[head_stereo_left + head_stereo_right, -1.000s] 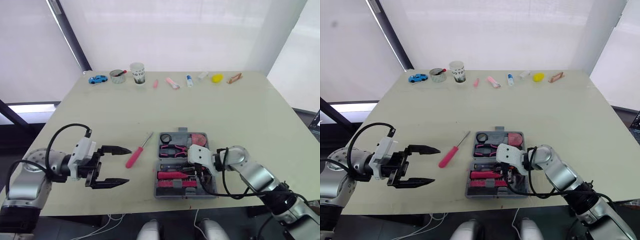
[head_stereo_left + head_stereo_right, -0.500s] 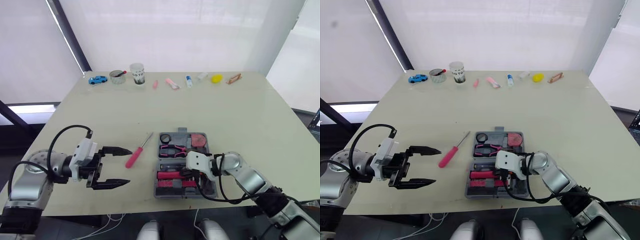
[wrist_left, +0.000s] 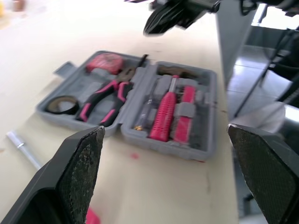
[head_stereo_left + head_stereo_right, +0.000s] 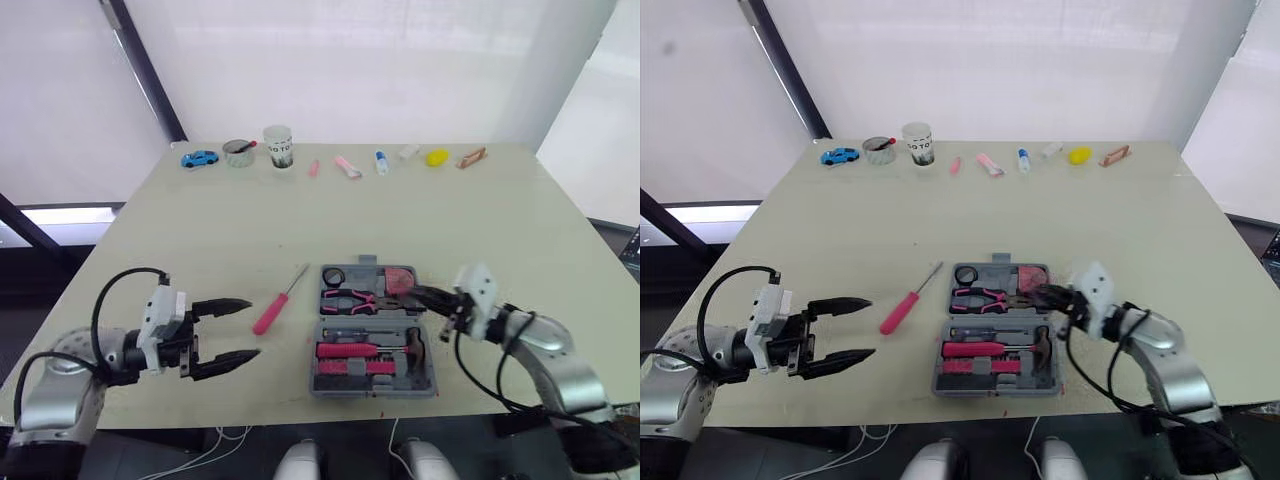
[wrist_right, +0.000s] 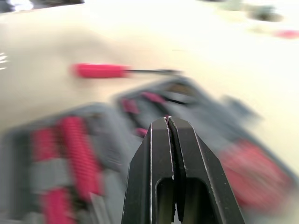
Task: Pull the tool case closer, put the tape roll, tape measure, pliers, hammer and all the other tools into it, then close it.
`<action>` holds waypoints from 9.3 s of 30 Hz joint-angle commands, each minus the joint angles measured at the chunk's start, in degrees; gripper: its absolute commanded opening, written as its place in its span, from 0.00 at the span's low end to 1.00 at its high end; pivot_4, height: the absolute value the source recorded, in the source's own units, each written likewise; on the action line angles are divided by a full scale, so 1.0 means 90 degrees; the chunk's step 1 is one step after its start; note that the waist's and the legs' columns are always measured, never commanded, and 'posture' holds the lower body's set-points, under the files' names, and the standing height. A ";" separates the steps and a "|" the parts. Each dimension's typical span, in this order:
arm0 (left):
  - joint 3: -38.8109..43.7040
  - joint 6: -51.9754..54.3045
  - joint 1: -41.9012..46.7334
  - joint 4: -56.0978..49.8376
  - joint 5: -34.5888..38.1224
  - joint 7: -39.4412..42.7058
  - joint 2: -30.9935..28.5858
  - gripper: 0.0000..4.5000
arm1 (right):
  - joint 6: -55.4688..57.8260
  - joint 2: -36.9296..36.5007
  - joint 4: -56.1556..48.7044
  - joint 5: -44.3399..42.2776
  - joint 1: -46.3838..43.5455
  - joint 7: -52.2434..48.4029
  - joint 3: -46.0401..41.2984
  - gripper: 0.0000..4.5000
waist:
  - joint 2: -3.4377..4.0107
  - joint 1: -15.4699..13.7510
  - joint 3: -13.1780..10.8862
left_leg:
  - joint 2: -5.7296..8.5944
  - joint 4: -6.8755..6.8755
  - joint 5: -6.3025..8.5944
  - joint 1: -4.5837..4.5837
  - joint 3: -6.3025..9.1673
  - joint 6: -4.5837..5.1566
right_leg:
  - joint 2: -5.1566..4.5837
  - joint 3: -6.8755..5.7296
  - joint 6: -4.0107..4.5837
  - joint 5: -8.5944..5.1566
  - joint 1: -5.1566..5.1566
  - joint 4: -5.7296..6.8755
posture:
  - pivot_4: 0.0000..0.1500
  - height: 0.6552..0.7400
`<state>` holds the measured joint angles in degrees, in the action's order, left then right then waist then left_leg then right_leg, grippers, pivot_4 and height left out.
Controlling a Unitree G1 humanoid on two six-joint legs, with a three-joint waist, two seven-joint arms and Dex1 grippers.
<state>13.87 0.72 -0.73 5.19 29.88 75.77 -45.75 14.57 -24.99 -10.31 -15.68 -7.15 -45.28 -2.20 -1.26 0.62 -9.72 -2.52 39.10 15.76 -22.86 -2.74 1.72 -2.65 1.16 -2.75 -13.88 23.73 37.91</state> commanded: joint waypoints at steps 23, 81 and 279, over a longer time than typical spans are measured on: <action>0.1350 -0.1577 -0.0980 0.2083 -0.0338 -0.1549 0.1011 1.00 | -0.2442 -0.0040 0.1879 -0.1307 0.3285 -0.0652 -0.2969 0.99 | -0.0003 0.0017 0.0017 | -0.0021 -0.0001 0.0001 0.0021 -0.0003 0.0001 | -0.0009 0.0018 0.0021 -0.0012 -0.0008 0.0000 | 1.00 1.00; -0.1489 0.3254 0.1964 0.0327 -0.2394 -0.5361 0.2417 0.35 | -0.0658 -0.1327 -0.1454 -0.1884 0.1307 -0.1711 -0.0655 1.00 | 0.0009 -0.0022 0.0048 | 0.0020 0.0008 0.0000 0.0012 0.0028 0.0002 | -0.0004 0.0014 -0.0012 0.0009 -0.0018 -0.0001 | 1.00 1.00; -0.1482 0.1528 0.1508 -0.0419 -0.0661 -0.1067 0.1375 0.01 | -0.1515 -0.1162 0.0290 -0.1868 0.2426 -0.1969 -0.1771 1.00 | 0.0037 -0.0124 0.0137 | 0.0022 0.0016 -0.0001 0.0027 0.0037 0.0004 | 0.0009 0.0028 0.0004 -0.0002 -0.0033 -0.0003 | 1.00 1.00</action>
<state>-2.30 14.84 13.65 2.43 22.76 66.83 -32.18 2.16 -35.26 -7.65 -32.32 14.24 -63.29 -15.62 -0.93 -0.49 -8.49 -2.33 39.22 15.75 -22.62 -2.41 1.76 -2.57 1.41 -2.71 -13.90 23.45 37.89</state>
